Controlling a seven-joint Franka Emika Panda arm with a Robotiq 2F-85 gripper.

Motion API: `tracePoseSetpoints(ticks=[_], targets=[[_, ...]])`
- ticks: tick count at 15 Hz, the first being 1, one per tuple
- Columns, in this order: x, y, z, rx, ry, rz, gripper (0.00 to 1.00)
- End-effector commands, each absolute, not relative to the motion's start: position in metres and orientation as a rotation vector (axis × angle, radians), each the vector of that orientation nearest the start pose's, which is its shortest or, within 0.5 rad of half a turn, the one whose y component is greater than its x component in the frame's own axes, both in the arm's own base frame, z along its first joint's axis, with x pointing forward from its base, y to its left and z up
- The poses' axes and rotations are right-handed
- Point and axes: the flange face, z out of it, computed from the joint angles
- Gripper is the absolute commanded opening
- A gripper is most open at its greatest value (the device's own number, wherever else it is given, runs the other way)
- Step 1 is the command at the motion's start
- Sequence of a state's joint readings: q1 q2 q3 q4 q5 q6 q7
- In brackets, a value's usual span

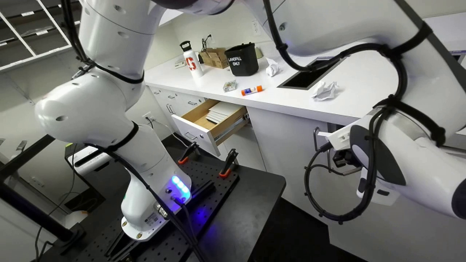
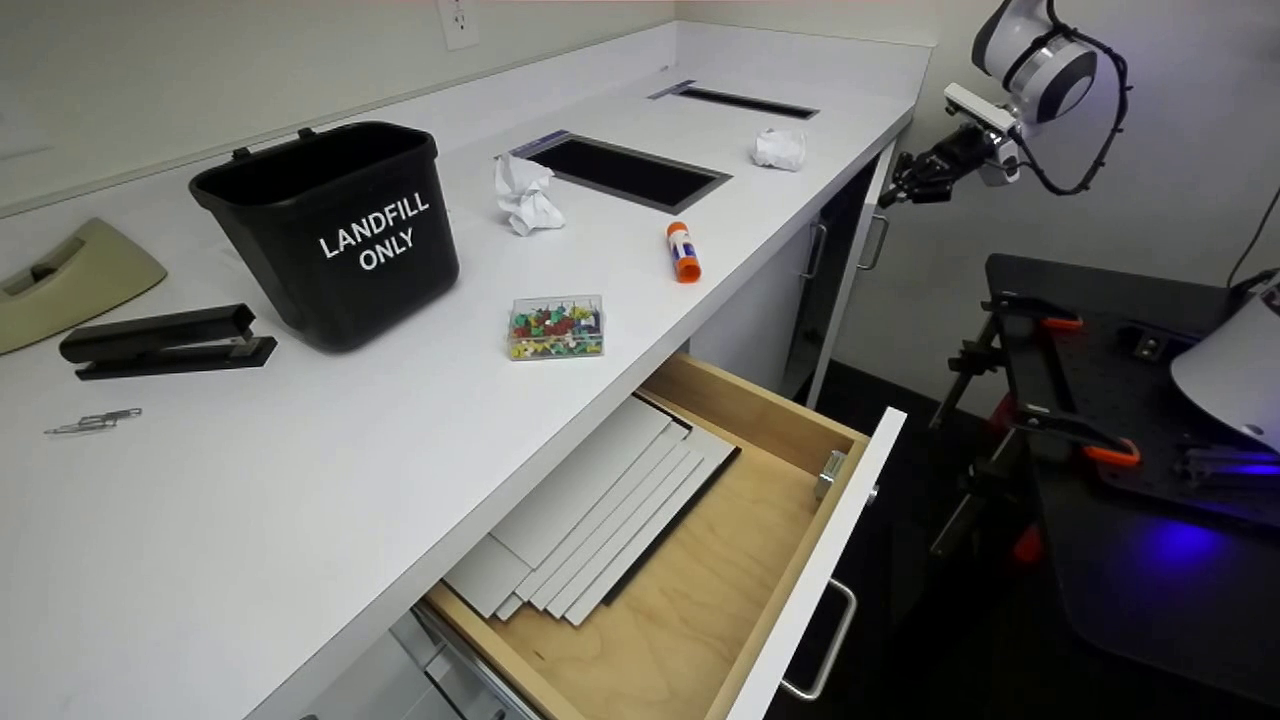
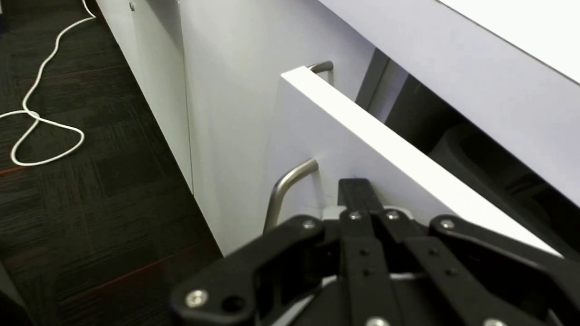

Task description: Close the door of the cabinet on the right.

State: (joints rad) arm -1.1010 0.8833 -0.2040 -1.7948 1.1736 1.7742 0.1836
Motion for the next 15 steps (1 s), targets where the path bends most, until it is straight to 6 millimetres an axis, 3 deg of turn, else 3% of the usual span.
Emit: tracePoseSetpoints(ticks=[1,6,11,12,15], targets=[[0.229,-0.52,0.054,-0.914,1.884,0.171,0.0],[0.23,-0.517,0.058,-0.999,1.826,0.099,0.0],[0.252,-0.51,0.057,-1.062,1.777,0.027,0.0],[0.249,-0.508,0.06,-1.091,1.781,0.023,0.0],[0.208,-0.492,0.088,-1.234,1.809,-0.02,0.0]])
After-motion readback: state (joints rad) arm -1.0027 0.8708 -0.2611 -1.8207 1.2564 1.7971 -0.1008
